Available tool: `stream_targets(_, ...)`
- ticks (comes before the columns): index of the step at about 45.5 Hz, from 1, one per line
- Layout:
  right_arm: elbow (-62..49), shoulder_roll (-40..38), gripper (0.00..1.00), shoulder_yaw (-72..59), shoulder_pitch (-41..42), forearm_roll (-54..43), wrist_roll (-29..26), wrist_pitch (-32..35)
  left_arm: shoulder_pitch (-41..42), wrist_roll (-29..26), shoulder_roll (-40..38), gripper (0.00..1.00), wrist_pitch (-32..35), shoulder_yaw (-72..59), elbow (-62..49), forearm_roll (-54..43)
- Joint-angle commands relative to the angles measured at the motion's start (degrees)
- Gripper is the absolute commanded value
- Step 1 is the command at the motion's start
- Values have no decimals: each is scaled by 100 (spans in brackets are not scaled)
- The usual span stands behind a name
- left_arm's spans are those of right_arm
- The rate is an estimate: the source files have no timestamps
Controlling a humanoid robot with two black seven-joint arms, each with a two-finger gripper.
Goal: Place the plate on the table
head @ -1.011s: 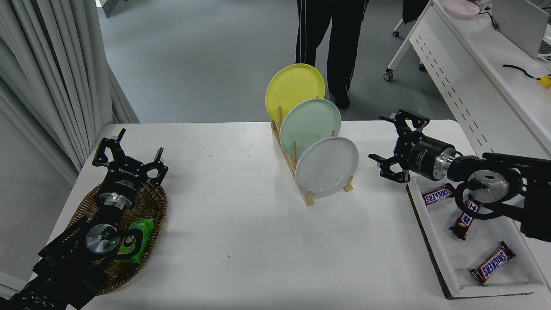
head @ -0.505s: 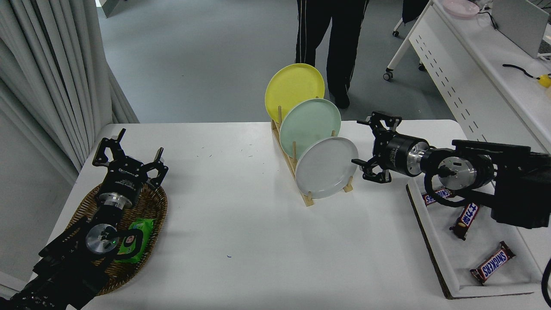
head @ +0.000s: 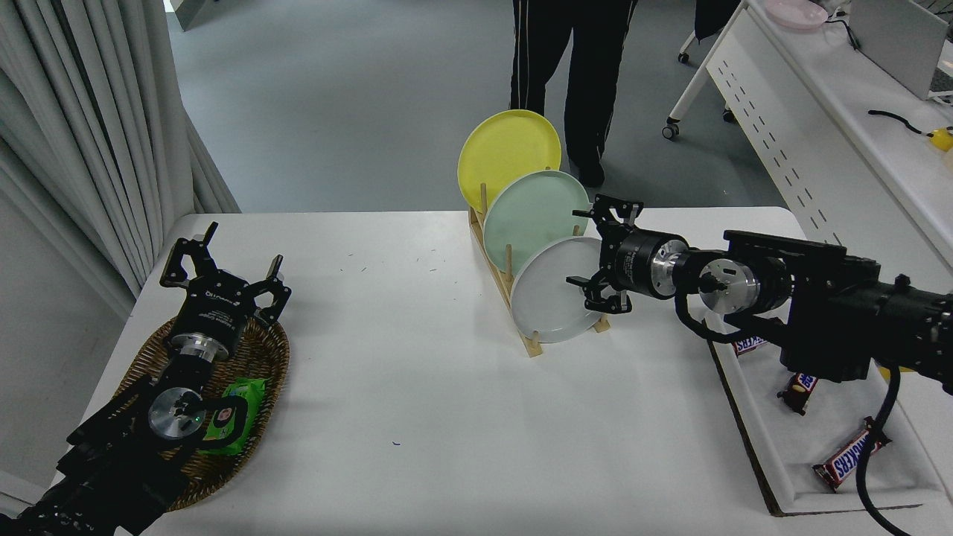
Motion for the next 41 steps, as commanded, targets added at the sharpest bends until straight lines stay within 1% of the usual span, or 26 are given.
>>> stream_targets(1,-184,128,99,124,7,-100,-212,-326,0,-6,0,100,5,-3,1,0)
stream_targets(4,-184,128,96,124,-2,-118,-502,-335,0,2,0,100,5,-3,-8,0)
stream_targets(6,-184,128,87,124,-11,-118,-634,-344,0,2,0,100,-4,-3,1,0)
stream_targets(7,-184,128,85,124,-19,-118,-660,-335,0,2,0,100,-4,-3,1,0)
stream_targets(11,-175,119,82,159,-2,-118,-696,-335,0,2,0,100,-4,-3,1,0)
stream_targets(13,-175,119,72,238,-2,-135,-705,-335,0,2,0,100,-4,6,-8,0)
stream_targets(15,-175,119,67,290,7,-153,-713,-335,0,-6,0,100,-4,-3,1,0)
stream_targets(18,-175,119,64,361,-2,-240,-713,-335,0,2,0,100,-4,-3,1,0)
stream_targets(24,-175,101,62,493,-20,-302,-740,-335,0,2,0,100,-4,6,1,0)
stream_targets(29,-175,84,51,502,-11,-311,-827,-326,0,2,0,100,-4,-3,1,0)
stream_targets(31,-175,84,49,502,-11,-311,-898,-326,0,2,0,100,-4,-3,1,0)
stream_targets(41,-175,84,45,519,-2,-311,-968,-318,0,2,0,100,-4,-3,1,0)
